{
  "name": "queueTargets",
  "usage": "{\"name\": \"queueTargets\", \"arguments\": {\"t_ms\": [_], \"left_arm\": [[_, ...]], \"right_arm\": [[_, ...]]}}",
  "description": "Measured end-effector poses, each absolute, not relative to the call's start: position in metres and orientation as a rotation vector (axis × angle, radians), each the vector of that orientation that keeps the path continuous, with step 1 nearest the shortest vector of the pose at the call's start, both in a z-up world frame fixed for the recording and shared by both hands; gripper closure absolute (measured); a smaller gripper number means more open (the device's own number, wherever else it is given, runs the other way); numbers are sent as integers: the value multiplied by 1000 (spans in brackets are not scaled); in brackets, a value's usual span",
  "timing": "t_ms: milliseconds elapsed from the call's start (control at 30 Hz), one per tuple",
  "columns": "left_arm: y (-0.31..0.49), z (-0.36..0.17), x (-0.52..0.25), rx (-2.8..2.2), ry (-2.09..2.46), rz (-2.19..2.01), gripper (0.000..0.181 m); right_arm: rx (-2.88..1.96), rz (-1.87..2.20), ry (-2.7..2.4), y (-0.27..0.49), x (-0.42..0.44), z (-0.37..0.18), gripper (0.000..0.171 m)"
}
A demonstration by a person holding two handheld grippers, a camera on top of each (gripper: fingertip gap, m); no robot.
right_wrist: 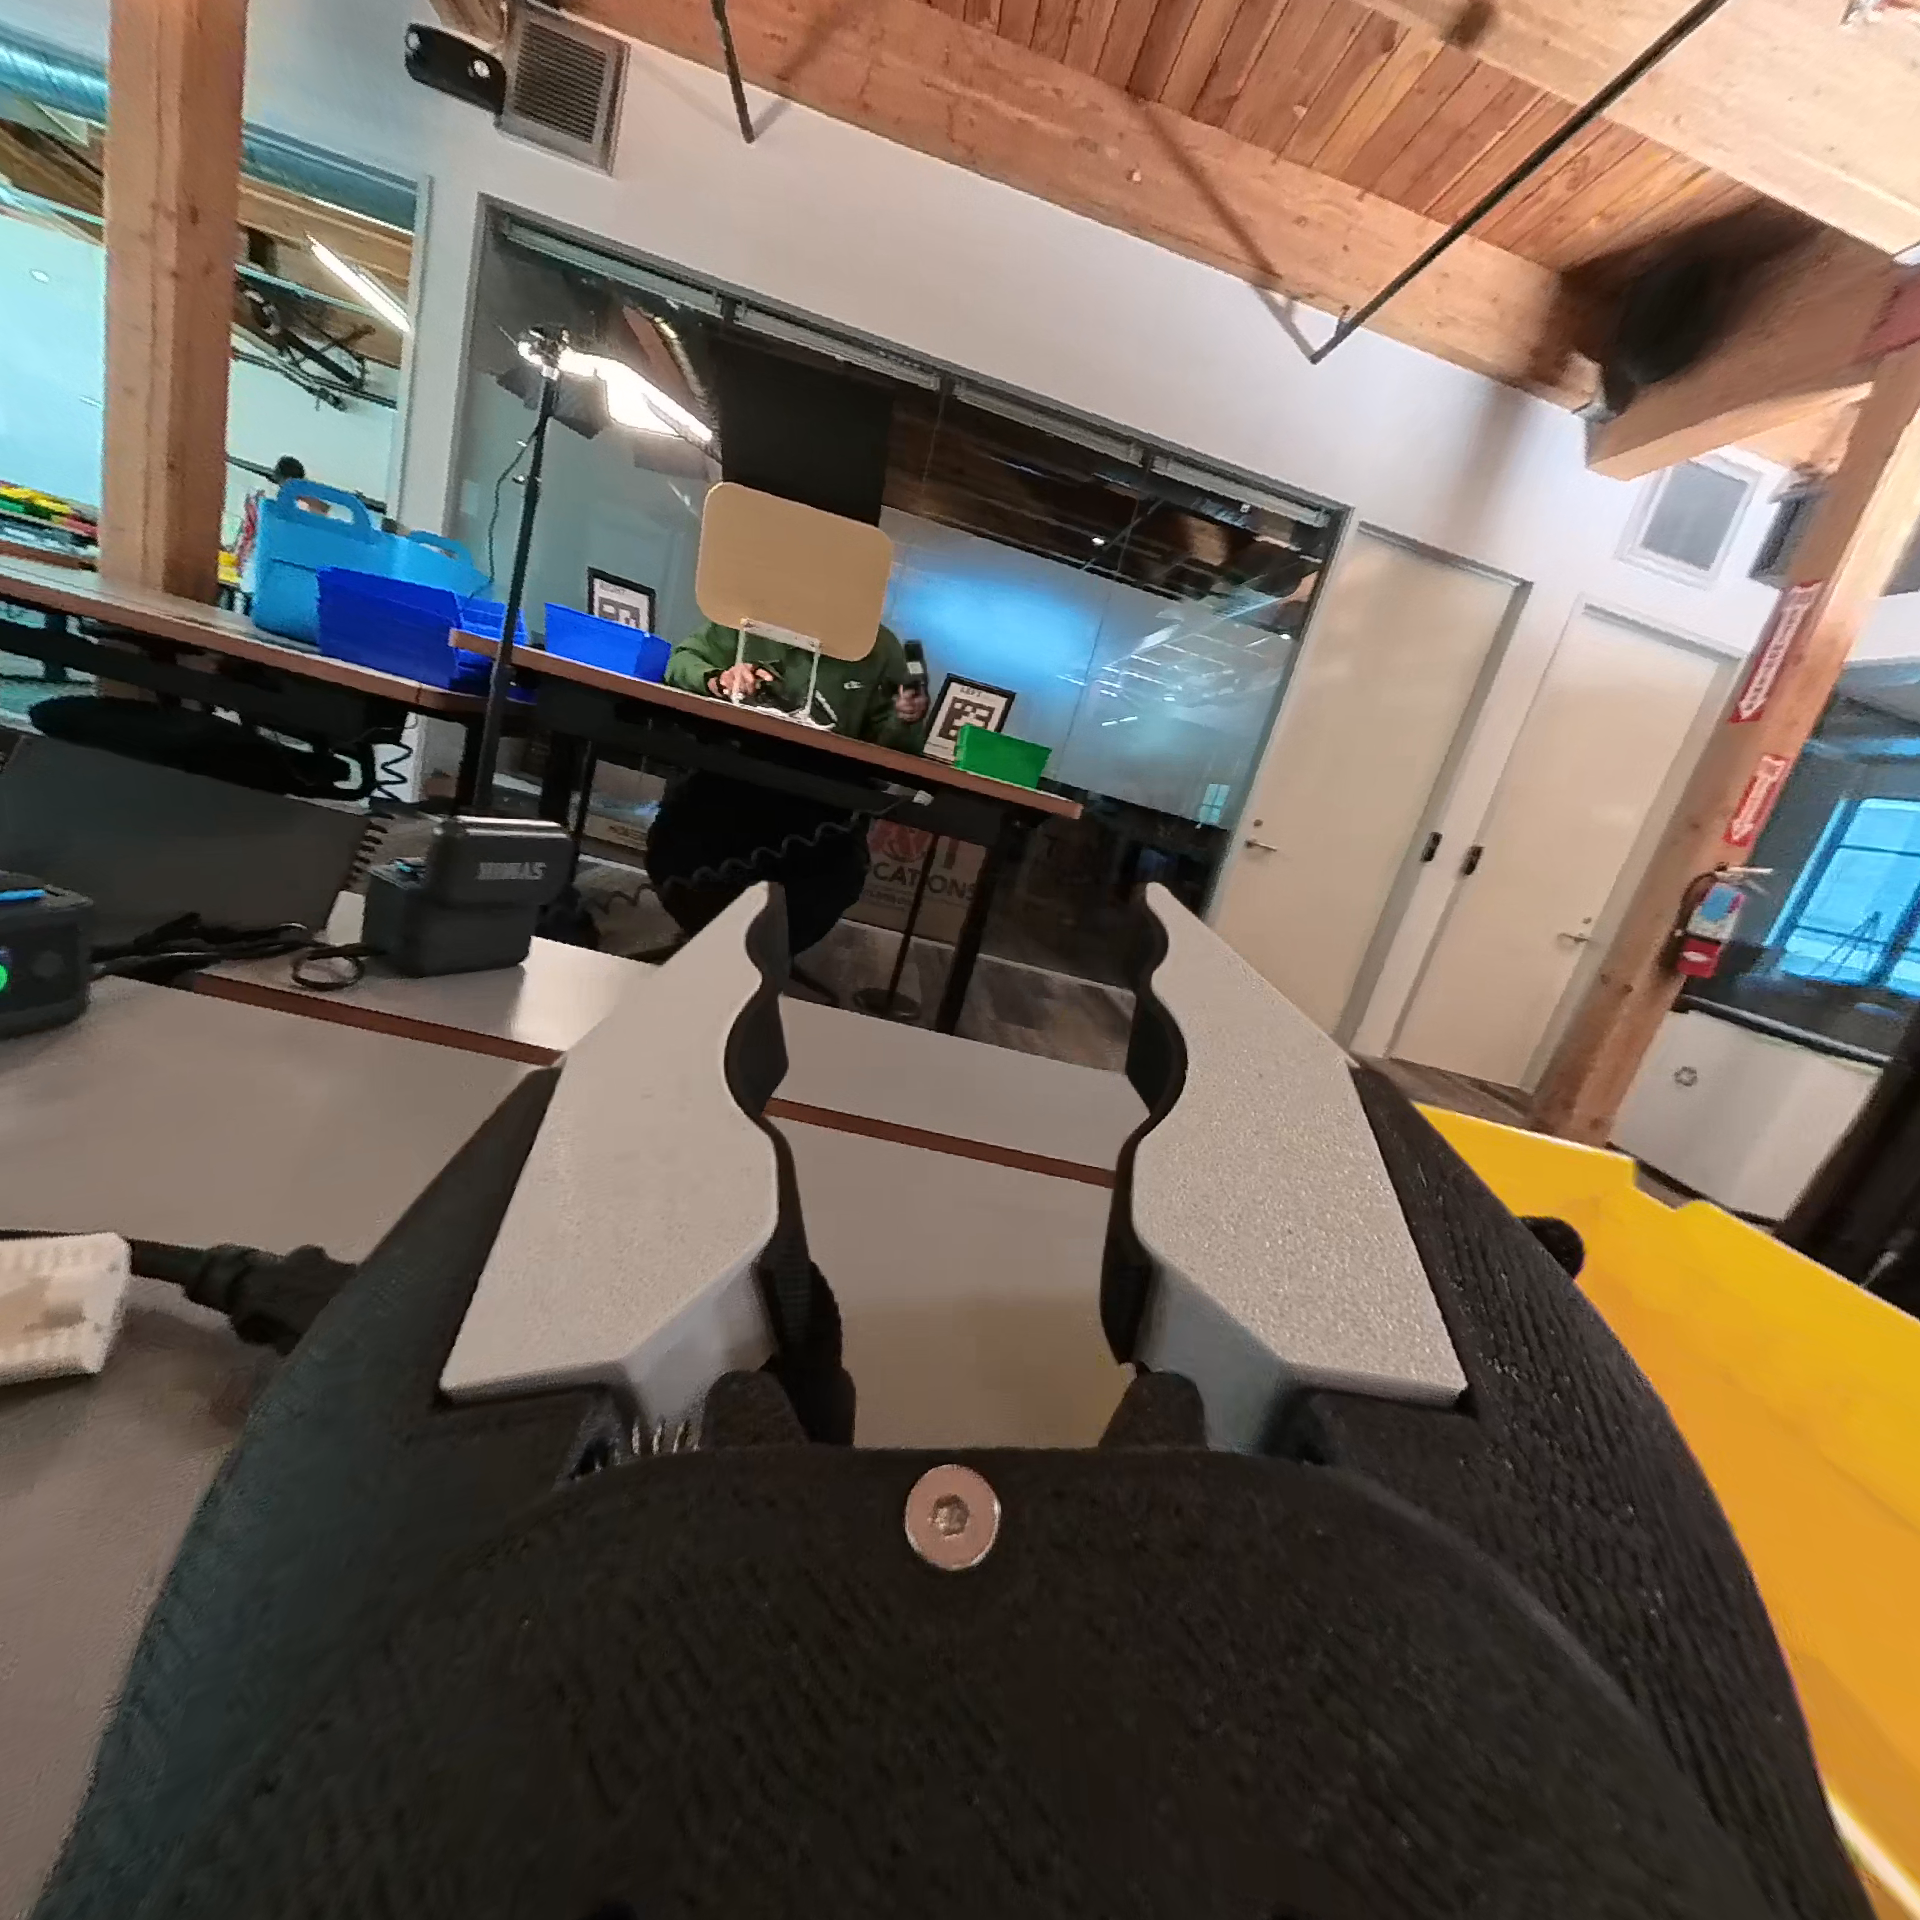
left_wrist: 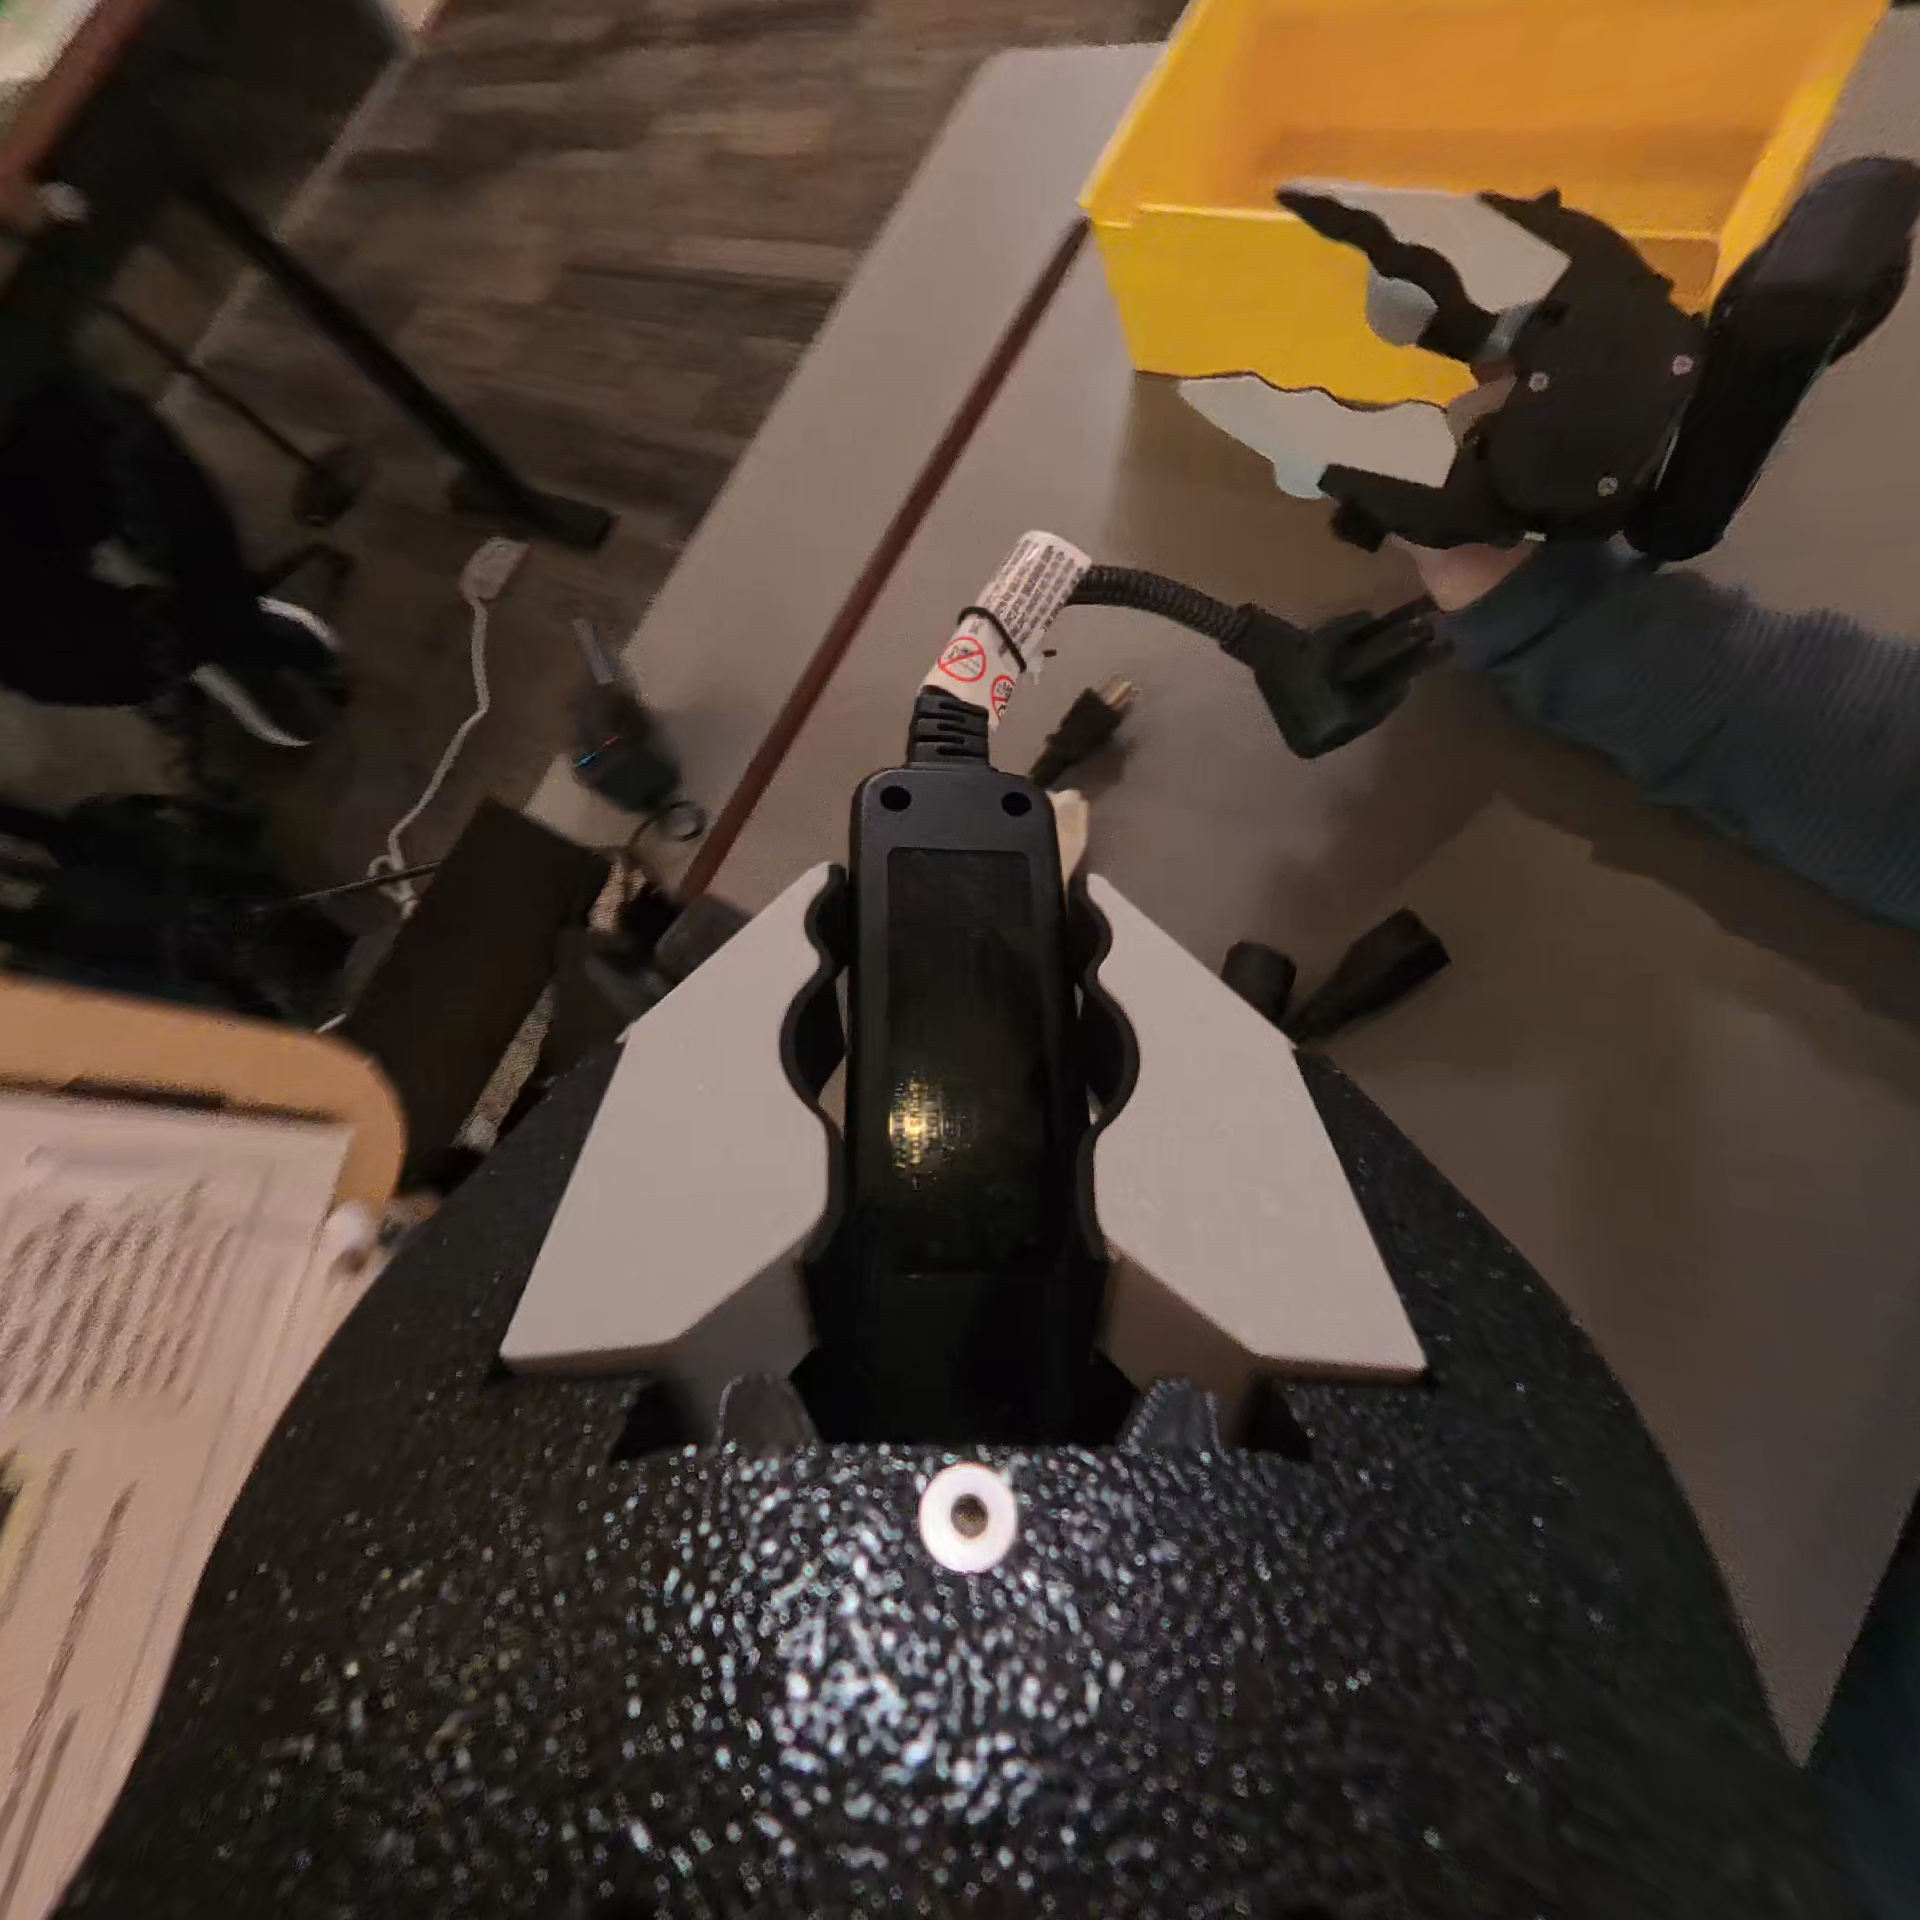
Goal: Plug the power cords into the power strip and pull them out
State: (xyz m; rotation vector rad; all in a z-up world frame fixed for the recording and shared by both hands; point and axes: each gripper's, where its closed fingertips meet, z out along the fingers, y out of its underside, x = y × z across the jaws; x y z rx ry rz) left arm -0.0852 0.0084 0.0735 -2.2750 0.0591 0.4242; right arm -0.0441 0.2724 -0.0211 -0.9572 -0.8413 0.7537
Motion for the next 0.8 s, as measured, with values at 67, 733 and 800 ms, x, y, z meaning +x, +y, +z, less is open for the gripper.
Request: {"name": "queueTargets", "arguments": {"t_ms": [67, 733, 800], "left_arm": [[44, 46, -84, -2324, 93, 390, 141], [150, -142, -44, -2478, -182, -349, 141], [147, -155, -44, -2505, -242, -442, 141]], "right_arm": [[-941, 721, -845, 277, -38, -19, 107], [-594, 772, -1485, 177, 1, -50, 96], [-596, 693, -1625, 170, -5, -67, 83]]}}
